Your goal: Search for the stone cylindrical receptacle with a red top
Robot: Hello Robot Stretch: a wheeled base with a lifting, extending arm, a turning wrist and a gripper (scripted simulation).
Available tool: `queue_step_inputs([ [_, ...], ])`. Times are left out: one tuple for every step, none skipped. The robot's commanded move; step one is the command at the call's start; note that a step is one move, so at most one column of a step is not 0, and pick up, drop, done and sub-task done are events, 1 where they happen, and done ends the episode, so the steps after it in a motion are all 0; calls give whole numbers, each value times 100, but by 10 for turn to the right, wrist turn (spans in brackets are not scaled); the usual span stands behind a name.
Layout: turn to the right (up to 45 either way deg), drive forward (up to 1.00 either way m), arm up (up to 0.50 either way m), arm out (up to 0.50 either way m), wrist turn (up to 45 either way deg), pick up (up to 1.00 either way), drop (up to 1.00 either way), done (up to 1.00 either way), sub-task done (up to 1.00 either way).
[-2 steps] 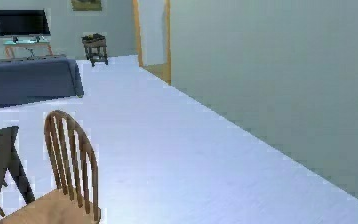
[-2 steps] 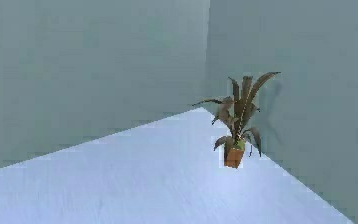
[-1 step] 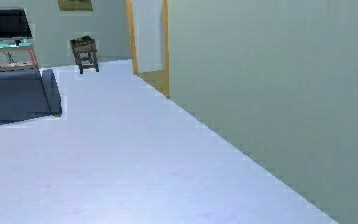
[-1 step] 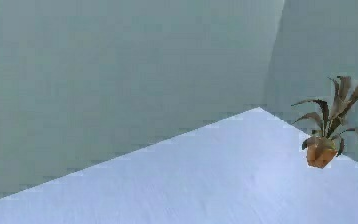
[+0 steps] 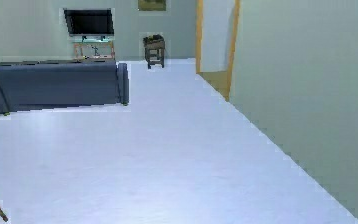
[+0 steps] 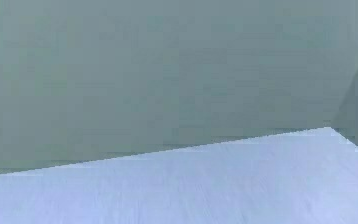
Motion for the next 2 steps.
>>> queue_step_inputs([
  [0,100,0,0,0,0,0,0,0],
  [0,100,0,0,0,0,0,0,0],
])
